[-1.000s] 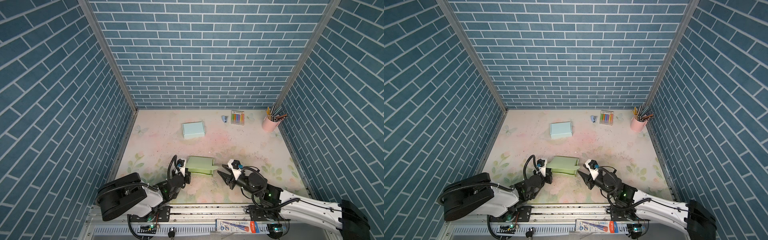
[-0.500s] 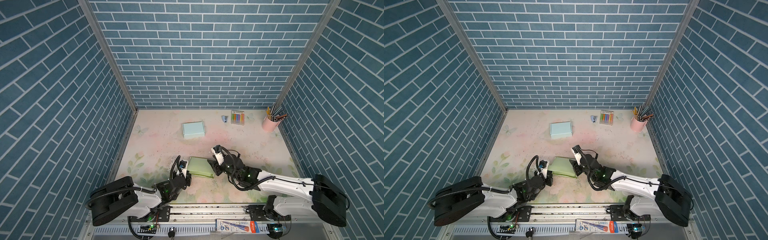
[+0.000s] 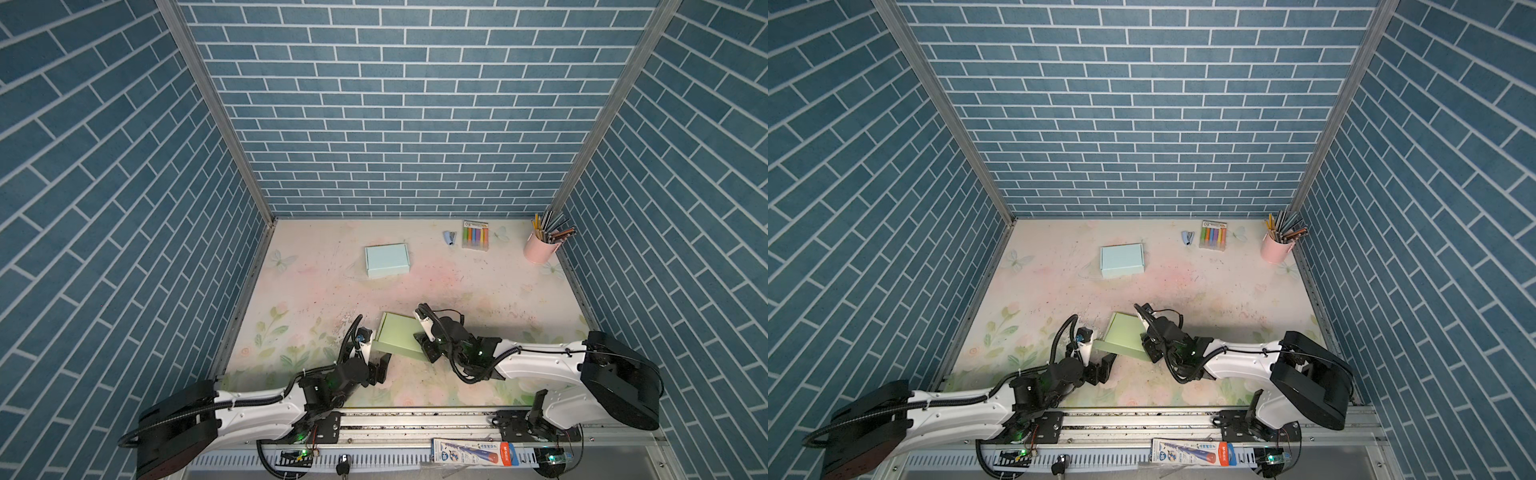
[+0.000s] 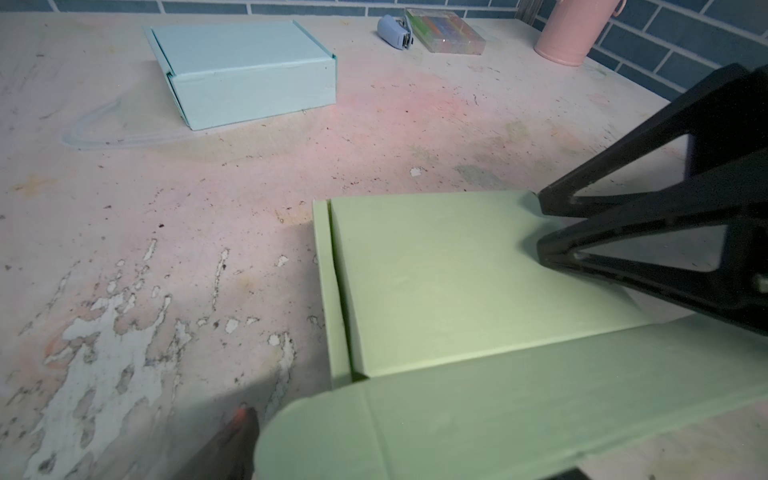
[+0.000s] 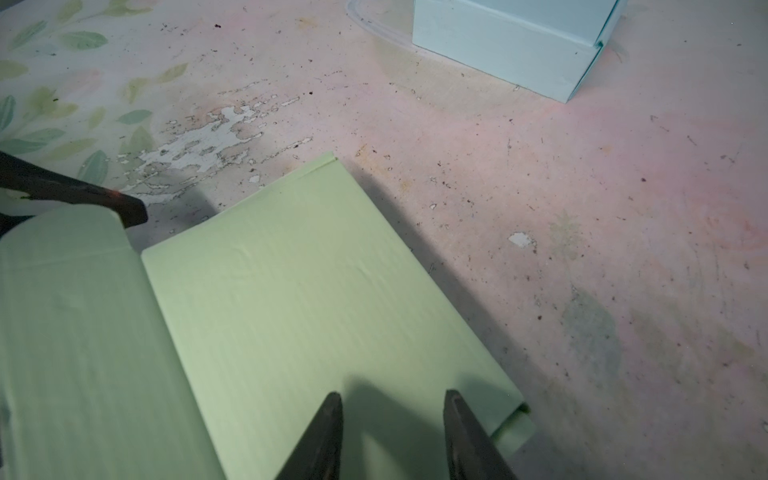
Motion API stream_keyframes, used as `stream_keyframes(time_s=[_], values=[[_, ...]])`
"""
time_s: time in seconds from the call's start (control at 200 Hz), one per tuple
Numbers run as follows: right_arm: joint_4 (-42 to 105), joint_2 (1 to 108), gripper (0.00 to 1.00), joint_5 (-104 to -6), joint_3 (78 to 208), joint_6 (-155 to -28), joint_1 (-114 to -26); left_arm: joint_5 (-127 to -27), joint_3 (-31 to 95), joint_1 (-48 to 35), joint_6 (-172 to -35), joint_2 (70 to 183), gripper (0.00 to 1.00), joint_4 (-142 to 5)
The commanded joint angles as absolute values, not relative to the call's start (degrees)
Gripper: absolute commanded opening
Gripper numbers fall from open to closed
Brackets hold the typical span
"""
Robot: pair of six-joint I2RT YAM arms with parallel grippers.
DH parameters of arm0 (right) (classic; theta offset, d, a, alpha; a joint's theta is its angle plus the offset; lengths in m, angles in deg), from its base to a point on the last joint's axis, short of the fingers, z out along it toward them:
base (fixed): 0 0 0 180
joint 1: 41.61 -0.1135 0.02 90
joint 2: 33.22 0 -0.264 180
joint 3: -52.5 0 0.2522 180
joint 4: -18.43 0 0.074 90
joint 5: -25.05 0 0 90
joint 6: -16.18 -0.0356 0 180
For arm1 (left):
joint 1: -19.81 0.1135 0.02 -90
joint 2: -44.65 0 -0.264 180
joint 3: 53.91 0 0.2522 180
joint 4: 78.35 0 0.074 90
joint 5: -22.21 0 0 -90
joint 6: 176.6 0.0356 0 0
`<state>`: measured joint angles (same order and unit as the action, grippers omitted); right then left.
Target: Fold the paper box
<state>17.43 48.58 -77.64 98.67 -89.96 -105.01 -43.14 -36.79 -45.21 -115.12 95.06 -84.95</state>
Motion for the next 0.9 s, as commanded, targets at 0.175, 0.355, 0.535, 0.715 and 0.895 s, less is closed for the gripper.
stream_keyframes(time_s=[0.175, 0.355, 0.535, 0.715, 0.895], values=[[19.23, 50.25, 0.41, -78.99, 98.65, -90.25, -105.38, -46.53, -27.35, -45.76, -122.51, 85.22, 0.89, -61.75], [18.71, 50.23, 0.41, -78.48, 98.43, -89.79, -105.42, -46.77, -24.82, -45.77, -121.35, 81.04, 0.89, -59.38], [17.98, 49.17, 0.41, -77.14, 97.91, -89.60, -105.42, -46.42, -19.16, -40.53, -118.07, 84.43, 0.89, -58.54], [18.81, 46.99, 0.41, -77.01, 98.15, -90.14, -105.42, -64.92, -18.86, -23.32, -114.04, 95.76, 0.89, -66.59], [21.26, 43.69, 0.46, -76.66, 99.13, -93.88, -104.80, -65.72, -18.98, -21.14, -110.74, 106.02, 0.89, -71.40]])
